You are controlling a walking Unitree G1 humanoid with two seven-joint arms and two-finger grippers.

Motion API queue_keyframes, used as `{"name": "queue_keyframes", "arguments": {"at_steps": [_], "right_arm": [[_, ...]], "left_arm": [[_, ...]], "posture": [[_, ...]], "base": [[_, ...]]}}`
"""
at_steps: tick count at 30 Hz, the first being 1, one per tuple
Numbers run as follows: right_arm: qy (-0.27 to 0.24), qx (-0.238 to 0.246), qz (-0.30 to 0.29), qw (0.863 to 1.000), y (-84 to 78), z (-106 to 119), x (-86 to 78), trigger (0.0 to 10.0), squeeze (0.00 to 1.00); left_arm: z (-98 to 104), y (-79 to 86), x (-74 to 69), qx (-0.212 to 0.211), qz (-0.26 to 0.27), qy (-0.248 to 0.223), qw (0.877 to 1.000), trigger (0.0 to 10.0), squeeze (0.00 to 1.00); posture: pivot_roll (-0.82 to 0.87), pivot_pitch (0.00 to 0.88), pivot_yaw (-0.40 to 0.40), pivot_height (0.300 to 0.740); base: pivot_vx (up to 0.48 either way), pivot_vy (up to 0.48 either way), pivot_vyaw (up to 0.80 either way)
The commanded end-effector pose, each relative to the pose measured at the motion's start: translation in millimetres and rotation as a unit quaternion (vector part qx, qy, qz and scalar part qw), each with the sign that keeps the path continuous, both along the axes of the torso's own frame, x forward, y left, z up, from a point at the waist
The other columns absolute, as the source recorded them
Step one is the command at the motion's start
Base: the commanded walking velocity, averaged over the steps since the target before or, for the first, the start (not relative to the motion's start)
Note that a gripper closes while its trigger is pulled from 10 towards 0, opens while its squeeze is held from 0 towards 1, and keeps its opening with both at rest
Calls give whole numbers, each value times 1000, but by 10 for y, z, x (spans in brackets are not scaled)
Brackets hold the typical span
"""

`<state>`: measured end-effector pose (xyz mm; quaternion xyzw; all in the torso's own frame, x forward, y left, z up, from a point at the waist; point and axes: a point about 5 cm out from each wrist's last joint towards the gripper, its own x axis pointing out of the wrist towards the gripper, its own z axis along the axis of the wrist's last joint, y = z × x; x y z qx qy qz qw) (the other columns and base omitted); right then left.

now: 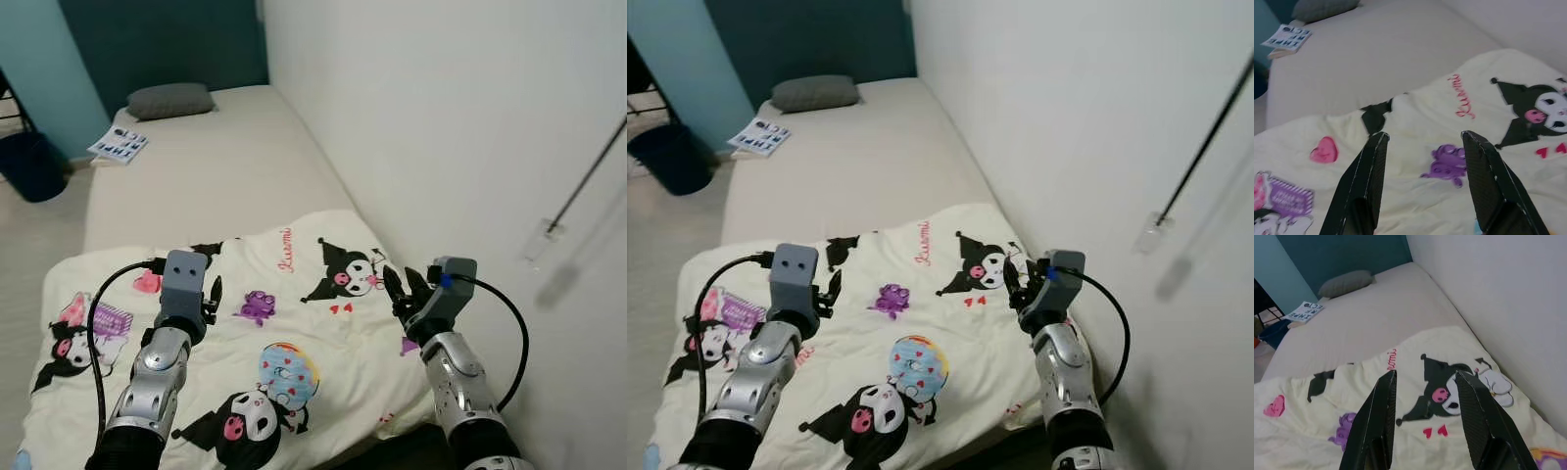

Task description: Clean up the room

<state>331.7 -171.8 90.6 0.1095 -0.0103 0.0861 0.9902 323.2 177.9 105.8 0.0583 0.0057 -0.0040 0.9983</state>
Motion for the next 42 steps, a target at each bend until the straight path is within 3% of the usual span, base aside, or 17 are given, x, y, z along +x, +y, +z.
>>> {"name": "queue_keyframes", "arguments": {"at_steps": [1,7,10,11,14,16,17,23,32,42], "right_arm": [[40,-13,38,998,168,-179,-63,10000,0],[96,-47,67,992,329,-401,-151,10000,0],[161,-84,98,979,521,-768,-393,10000,0],[161,-84,98,979,521,-768,-393,10000,0],[226,-121,107,961,577,-1070,-640,10000,0],[226,-121,107,961,577,-1070,-640,10000,0],[253,-148,130,947,614,-1199,-775,10000,0],[275,-165,132,938,575,-1291,-868,10000,0],[277,-150,111,943,484,-1264,-812,10000,0],[259,-152,118,947,496,-1237,-786,10000,0]], "left_arm": [[-184,30,-59,-21,8,42,999,10000,0],[-359,15,-137,-18,-9,63,998,10000,0],[-887,116,-386,-9,16,170,985,10000,0],[-887,116,-386,-9,16,170,985,10000,0],[-1215,228,-642,-1,48,247,968,10000,0],[-1215,228,-642,-1,48,247,968,10000,0],[-1330,268,-764,15,55,277,959,10000,0],[-1345,258,-814,19,51,270,961,10000,0],[-1308,192,-779,20,31,248,968,10000,0],[-1328,138,-776,16,24,237,971,10000,0]], "posture": [[43,70,17,740],[44,72,13,740],[48,73,7,740],[48,73,7,740],[50,72,6,740],[50,72,6,740],[52,73,4,740],[50,76,7,740],[50,76,11,740],[48,78,14,740]], "base": [[0,0,0],[0,0,0],[0,0,0],[0,0,0],[0,0,0],[0,0,0],[0,0,0],[0,0,0],[0,0,0],[0,0,0]]}}
